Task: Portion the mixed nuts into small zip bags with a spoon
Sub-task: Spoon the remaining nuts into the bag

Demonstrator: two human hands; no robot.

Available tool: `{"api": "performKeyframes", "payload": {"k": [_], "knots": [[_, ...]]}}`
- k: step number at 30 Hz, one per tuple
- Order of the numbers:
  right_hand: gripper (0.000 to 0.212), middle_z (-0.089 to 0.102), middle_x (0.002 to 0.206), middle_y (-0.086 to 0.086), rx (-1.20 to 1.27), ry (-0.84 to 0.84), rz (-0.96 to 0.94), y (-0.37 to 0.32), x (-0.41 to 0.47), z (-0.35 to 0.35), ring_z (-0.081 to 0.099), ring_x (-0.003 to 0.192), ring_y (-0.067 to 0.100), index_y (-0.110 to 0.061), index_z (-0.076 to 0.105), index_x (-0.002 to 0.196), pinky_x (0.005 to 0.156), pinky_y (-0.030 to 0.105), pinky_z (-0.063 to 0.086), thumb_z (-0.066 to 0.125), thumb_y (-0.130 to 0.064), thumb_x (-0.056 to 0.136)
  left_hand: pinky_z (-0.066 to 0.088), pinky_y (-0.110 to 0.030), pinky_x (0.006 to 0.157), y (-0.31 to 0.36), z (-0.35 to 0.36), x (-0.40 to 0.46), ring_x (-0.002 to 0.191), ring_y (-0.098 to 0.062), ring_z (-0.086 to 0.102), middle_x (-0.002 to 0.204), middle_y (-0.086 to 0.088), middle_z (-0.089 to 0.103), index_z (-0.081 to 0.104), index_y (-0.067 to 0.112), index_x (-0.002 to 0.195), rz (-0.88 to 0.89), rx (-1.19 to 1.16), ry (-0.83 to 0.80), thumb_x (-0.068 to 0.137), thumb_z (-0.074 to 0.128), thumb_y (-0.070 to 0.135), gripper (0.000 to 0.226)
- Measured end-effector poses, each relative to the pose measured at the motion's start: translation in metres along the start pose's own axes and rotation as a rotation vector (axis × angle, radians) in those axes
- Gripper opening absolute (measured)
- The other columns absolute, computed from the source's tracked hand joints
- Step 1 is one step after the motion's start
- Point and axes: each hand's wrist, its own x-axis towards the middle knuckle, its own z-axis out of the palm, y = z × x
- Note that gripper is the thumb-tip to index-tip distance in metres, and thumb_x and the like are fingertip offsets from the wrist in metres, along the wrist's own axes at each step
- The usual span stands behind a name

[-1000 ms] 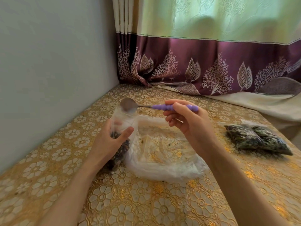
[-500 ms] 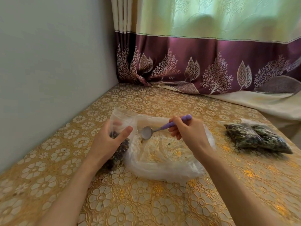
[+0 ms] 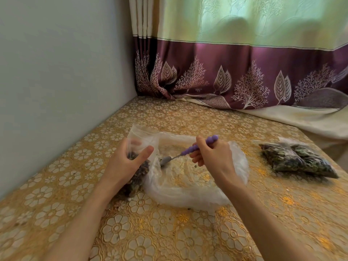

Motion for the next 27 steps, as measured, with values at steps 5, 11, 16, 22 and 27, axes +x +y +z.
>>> {"api": "performKeyframes", "payload": {"k": [5,11,16,22,27], "knots": [[0.040,0.073,0.069,0.010,0.262,-0.074,0.265,0.004,0.003,0.001,0.061,0.054,0.011,0.003,0.070,0.071,0.049,0.018,0.050,0.046,-0.015,0.098,0.035,-0.016,0.069,-0.002,-0.001,0.001,0.093,0.005,0.050,0.104,0.012,0.057,0.047,0.033,0.106,0.002,0.004,-0.018,0.063,0.054,0.074,0.060],[0.048,0.072,0.066,0.010,0.459,-0.086,0.389,0.003,0.007,-0.011,0.061,0.053,0.009,-0.006,0.071,0.056,0.050,0.017,0.052,0.045,-0.012,0.096,0.035,-0.016,0.071,-0.003,-0.002,0.001,0.095,0.002,0.051,0.108,0.008,0.058,0.047,0.034,0.103,-0.002,-0.007,-0.019,0.066,0.056,0.071,0.053],[0.047,0.072,0.068,0.008,0.546,-0.053,0.240,-0.019,0.012,-0.028,0.061,0.055,0.011,-0.009,0.072,0.056,0.052,0.017,0.051,0.048,-0.016,0.096,0.041,-0.023,0.075,0.000,-0.001,0.000,0.100,-0.011,0.057,0.109,0.006,0.059,0.049,0.027,0.110,-0.006,0.001,-0.023,0.063,0.056,0.080,0.071],[0.045,0.075,0.083,0.007,0.469,-0.146,-0.034,-0.049,0.004,-0.033,0.062,0.065,0.010,-0.015,0.074,0.063,0.059,0.017,0.053,0.047,-0.022,0.098,0.040,-0.021,0.069,0.006,-0.001,-0.003,0.089,0.000,0.055,0.096,0.014,0.058,0.048,0.029,0.108,-0.011,0.041,-0.020,0.056,0.052,0.085,0.077],[0.020,0.074,0.094,0.011,0.287,-0.283,-0.175,-0.061,-0.002,-0.027,0.060,0.070,0.015,-0.005,0.068,0.092,0.061,0.021,0.051,0.048,-0.009,0.095,0.037,-0.023,0.069,0.002,0.001,0.000,0.086,0.003,0.050,0.095,0.016,0.055,0.044,0.035,0.106,-0.024,0.042,-0.021,0.063,0.053,0.082,0.065]]}}
